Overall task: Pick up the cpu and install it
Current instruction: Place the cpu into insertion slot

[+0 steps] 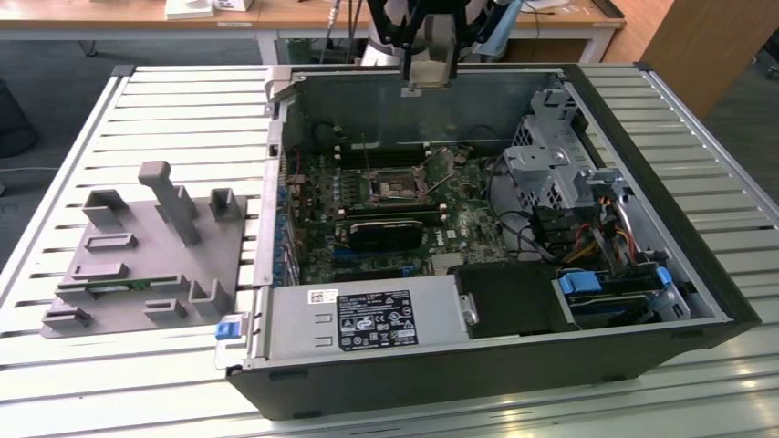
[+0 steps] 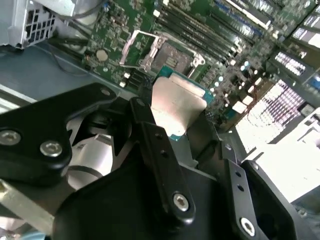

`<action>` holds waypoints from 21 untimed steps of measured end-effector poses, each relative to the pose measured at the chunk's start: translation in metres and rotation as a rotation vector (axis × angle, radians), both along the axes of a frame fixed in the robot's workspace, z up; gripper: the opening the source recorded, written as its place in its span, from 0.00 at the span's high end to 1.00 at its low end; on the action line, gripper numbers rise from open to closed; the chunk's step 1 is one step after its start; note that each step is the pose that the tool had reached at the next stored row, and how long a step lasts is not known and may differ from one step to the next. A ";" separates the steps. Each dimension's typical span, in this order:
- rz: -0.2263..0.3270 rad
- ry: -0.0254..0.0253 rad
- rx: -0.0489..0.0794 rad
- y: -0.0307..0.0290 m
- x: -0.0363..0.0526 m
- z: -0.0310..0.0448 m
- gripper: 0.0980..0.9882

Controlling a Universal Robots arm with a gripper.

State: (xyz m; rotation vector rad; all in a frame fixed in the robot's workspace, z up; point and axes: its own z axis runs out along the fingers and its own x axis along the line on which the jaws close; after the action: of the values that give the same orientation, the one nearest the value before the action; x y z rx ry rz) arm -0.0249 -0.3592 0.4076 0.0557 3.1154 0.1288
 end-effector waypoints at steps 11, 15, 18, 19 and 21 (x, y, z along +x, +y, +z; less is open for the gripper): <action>-0.204 0.0001 0.000 0.0001 0.0000 -0.0032 0.52; -0.246 0.0001 0.000 0.0004 0.0000 -0.0040 0.52; -0.270 0.0001 0.000 0.0005 0.0000 -0.0048 0.52; -0.281 0.0001 0.000 0.0005 0.0000 -0.0050 0.52; -0.302 0.0001 0.000 0.0006 0.0000 -0.0055 0.52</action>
State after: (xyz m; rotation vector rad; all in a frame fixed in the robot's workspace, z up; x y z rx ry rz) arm -0.0249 -0.3586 0.4022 0.5222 3.0599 0.1211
